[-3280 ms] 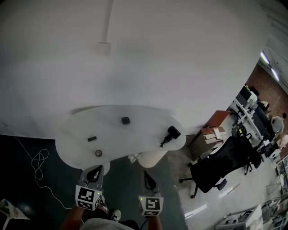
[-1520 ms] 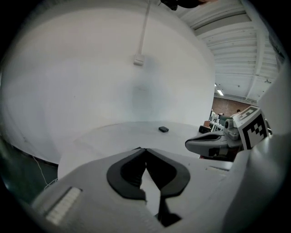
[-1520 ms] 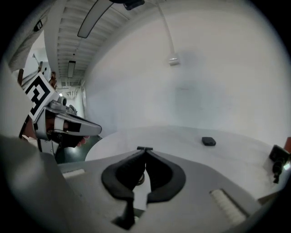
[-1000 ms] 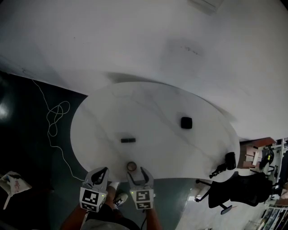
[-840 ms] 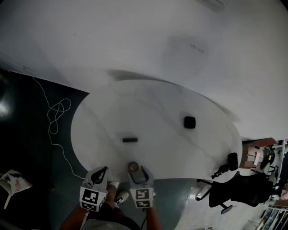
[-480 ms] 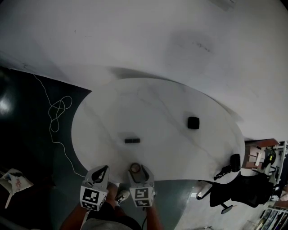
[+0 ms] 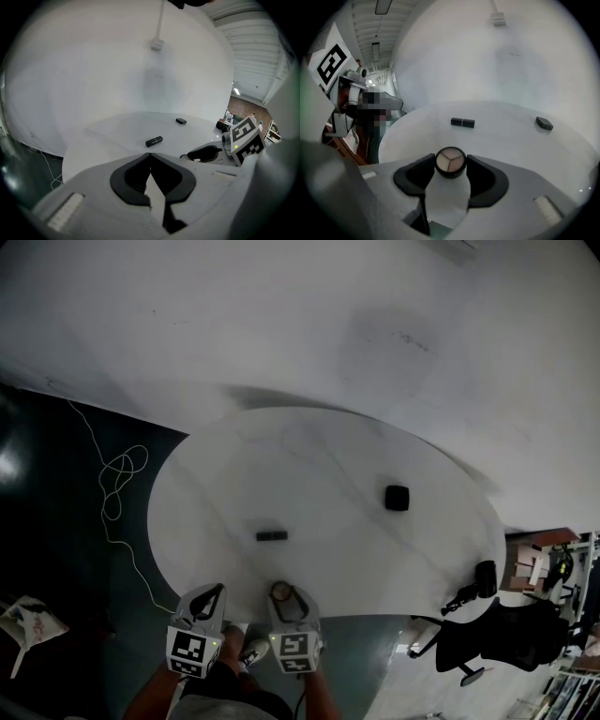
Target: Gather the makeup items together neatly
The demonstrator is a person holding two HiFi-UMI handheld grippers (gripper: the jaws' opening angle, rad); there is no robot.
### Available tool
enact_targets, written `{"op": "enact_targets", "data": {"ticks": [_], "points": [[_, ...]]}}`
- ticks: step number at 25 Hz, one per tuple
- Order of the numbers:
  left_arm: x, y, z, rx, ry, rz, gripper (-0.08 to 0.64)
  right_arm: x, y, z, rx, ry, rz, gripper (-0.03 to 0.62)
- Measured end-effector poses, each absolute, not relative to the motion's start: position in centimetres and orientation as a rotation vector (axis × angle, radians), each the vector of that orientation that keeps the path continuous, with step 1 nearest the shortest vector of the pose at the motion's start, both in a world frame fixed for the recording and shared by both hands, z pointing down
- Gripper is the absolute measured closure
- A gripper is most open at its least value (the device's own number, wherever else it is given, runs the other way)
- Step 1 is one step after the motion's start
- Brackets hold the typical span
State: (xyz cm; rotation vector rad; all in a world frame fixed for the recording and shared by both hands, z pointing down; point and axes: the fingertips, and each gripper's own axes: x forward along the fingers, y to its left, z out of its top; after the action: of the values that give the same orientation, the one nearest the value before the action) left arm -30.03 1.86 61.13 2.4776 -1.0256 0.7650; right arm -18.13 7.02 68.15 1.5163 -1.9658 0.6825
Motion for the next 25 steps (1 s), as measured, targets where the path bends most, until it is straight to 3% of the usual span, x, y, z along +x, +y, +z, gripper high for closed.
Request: {"op": "enact_targets", "data": {"ticks": [25], "points": [[-16.8, -4.8, 52.6, 2.799, -0.716, 0.632, 0.549, -5.5, 4.2, 57.8, 1.955, -1.751, 0.59, 0.379]]}}
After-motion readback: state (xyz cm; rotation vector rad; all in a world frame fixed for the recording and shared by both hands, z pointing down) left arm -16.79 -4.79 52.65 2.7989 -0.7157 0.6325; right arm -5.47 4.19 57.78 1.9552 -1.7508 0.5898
